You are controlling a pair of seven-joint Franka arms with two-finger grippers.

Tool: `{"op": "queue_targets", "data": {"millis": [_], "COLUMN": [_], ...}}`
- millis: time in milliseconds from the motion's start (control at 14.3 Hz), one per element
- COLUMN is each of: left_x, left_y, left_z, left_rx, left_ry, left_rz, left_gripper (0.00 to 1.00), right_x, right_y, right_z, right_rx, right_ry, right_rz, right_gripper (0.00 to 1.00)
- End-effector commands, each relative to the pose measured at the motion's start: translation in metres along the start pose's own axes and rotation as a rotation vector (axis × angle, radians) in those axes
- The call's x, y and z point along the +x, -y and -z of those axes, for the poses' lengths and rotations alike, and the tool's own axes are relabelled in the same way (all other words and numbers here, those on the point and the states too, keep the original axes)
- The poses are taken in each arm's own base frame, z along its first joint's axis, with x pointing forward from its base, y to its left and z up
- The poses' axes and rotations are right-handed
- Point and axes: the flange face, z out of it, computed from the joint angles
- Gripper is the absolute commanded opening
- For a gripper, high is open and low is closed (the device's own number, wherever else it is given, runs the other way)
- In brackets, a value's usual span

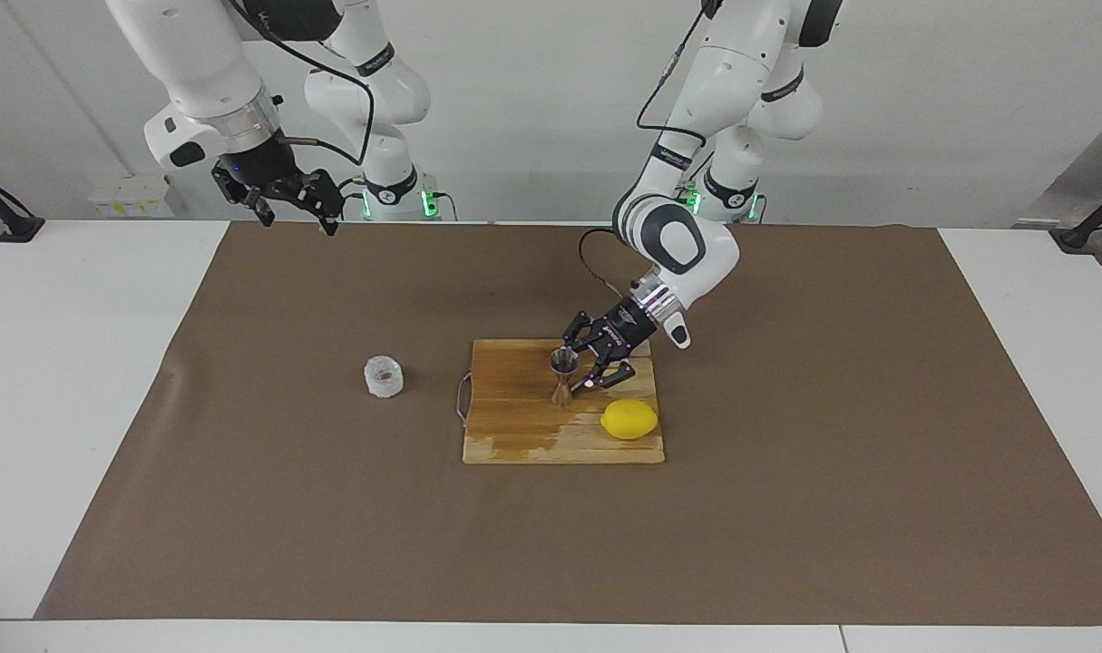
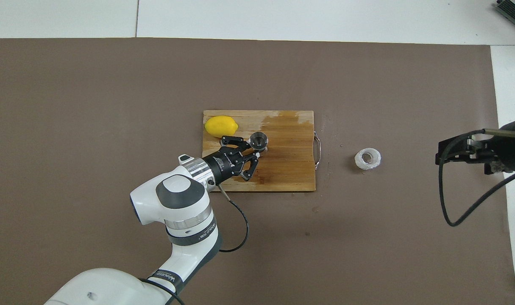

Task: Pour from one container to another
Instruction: 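Lower the silver cup onto the board and open the left gripper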

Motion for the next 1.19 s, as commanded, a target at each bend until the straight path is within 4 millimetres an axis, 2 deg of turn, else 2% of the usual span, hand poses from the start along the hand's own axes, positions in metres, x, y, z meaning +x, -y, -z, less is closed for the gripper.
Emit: {"op": "queue_targets", "data": {"millis": [0,350,700,980,1120], "left_x": [-0.009,-0.034,-0.055,-0.075,-0.076], "left_y": [-0.006,-0.01,-0.031,-0.039,-0.039], "left_z": [0.015,0.03,0.04,0.037,0.035], "left_rx": [-0.054,-0.059,-0.009,0.11,0.172], "left_ry": [-0.024,-0.083,-0.128,-0.235,-0.251], "left_rz": [-0.067,-0.25,-0.492,-0.866,-0.951], "left_gripper": [1.0,1.0,1.0,1.0,1.0], "right_x": [0.0,0.0,0.0,0.0,0.0], "right_y": [-0.002,-0.002,-0.002,-0.002,-0.002], "right_z": [0.004,0.004,0.004,0.004,0.004], "right_rx": [0.03,0.03,0.03,0.03,0.03], "right_ry": [-0.004,-0.004,-0.004,-0.004,-0.004], "right_rz": [0.014,0.014,0.014,0.014,0.014], "right_gripper": [1.0,1.0,1.0,1.0,1.0]}}
